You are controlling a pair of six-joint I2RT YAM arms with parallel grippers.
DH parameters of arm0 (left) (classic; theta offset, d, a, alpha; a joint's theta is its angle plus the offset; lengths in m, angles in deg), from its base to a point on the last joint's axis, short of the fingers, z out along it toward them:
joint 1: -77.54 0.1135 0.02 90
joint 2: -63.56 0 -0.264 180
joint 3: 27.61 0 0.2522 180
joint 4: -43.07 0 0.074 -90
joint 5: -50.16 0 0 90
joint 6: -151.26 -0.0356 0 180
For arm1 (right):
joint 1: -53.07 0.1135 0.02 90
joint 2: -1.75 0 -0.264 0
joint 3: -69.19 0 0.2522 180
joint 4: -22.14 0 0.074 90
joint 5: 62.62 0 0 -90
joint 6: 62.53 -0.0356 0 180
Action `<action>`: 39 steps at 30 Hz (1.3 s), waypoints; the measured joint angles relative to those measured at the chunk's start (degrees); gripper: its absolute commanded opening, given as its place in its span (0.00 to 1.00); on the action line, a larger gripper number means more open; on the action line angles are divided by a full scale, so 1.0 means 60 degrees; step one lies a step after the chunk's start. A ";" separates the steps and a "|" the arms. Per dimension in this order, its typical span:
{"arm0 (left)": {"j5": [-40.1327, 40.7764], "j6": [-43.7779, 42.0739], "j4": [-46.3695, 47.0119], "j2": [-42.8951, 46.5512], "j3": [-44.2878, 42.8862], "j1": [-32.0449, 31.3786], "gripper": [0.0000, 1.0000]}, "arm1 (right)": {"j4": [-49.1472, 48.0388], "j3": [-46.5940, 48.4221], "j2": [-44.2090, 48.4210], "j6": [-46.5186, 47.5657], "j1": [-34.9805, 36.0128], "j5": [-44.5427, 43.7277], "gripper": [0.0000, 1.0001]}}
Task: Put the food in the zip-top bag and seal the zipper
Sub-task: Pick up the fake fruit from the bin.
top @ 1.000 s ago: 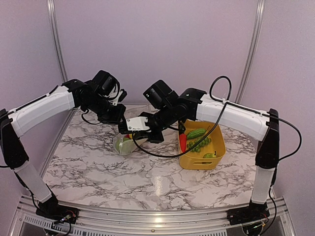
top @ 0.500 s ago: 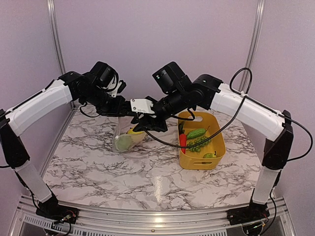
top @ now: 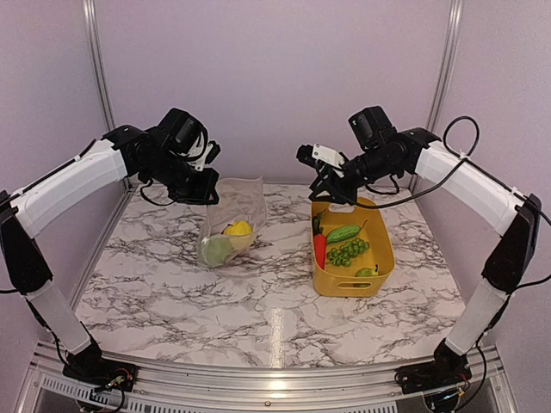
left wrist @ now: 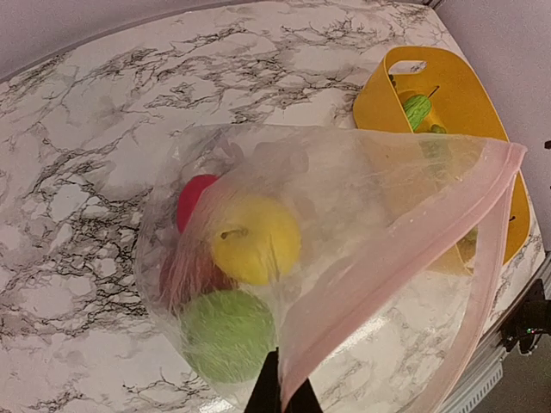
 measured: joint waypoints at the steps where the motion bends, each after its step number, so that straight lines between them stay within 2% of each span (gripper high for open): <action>1: 0.0007 -0.0004 0.0000 0.0000 0.0000 -0.0004 0.00 | 0.0018 -0.0208 0.0036 -0.0011 -0.0171 -0.0069 0.26; 8: 0.0102 -0.0040 0.0033 0.0007 0.0120 -0.0004 0.00 | 0.0109 -0.1814 0.0448 0.0102 -0.0444 -0.1075 0.30; 12: 0.0142 -0.0069 0.0036 0.0007 0.0273 0.0000 0.00 | 0.0182 -0.2484 0.0437 0.0153 -0.0645 -0.1534 0.42; 23: 0.0138 -0.0171 0.0157 0.0062 0.0601 -0.0004 0.00 | 0.0229 -0.3107 -0.0313 0.0827 -0.1169 -0.2790 0.64; 39: 0.0066 -0.0200 0.0270 0.0080 0.0699 -0.0004 0.00 | -0.1096 -0.3690 -0.1716 0.1639 -0.1180 -0.4583 0.67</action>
